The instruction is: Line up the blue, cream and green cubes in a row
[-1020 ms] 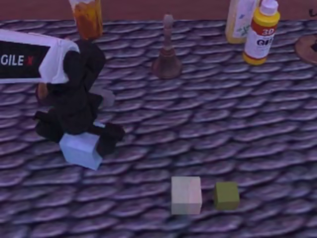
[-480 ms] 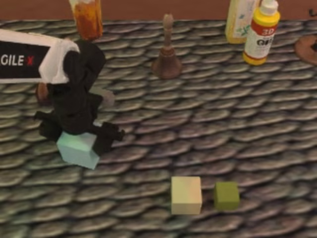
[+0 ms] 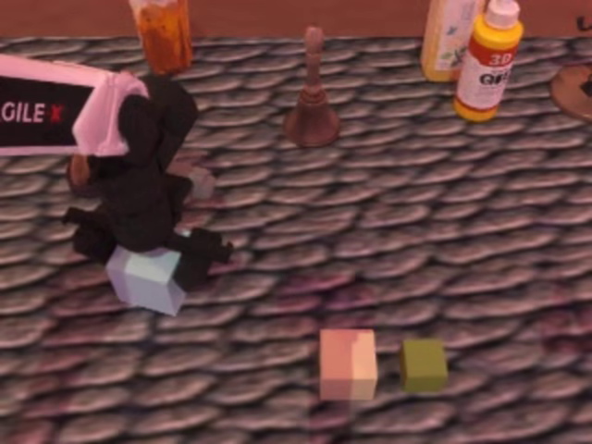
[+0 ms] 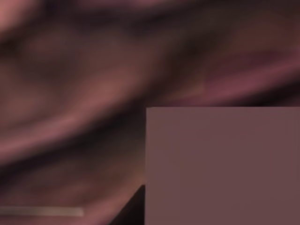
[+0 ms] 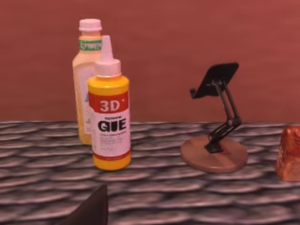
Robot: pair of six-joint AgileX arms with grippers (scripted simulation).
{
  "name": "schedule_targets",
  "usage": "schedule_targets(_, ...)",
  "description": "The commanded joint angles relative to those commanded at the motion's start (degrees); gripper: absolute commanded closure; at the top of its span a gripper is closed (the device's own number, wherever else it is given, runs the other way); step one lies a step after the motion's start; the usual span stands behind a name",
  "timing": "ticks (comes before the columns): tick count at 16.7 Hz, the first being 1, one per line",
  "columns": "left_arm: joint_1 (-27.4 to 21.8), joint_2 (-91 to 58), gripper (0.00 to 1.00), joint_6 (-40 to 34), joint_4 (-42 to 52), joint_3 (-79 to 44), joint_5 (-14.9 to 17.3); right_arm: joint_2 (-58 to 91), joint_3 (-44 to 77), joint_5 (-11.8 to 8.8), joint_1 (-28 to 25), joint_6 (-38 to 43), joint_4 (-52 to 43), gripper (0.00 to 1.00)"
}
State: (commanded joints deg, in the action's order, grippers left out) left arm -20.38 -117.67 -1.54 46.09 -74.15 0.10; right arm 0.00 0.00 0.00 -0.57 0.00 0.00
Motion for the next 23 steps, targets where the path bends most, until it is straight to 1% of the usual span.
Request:
schedule_targets(3,0.2,0.8,1.0,-0.1,2.4,-1.7,-0.1,0.0,0.0,0.0,0.0,0.0,0.0,0.0)
schedule_targets(7,0.8,4.0,1.0,-0.2,11.3,-6.6,-0.1,0.0,0.0,0.0,0.0,0.0,0.0,0.0)
schedule_targets(9,1.0,5.5,1.0,-0.2,14.0,-8.3,0.0,0.0,0.0,0.0,0.0,0.0,0.0,0.0)
schedule_targets(15,0.1,5.9,1.0,-0.9,14.4,-8.2,-0.1,0.0,0.0,0.0,0.0,0.0,0.0,0.0)
schedule_targets(18,-3.2,7.5,1.0,-6.8,14.8,-6.8,-0.1,0.0,0.0,0.0,0.0,0.0,0.0,0.0)
schedule_targets(20,-6.6,9.5,1.0,-13.7,15.1,-4.9,-0.1,0.0,0.0,0.0,0.0,0.0,0.0,0.0)
schedule_targets(23,-12.3,12.9,1.0,-26.1,15.6,-1.7,-0.1,0.0,0.0,0.0,0.0,0.0,0.0,0.0)
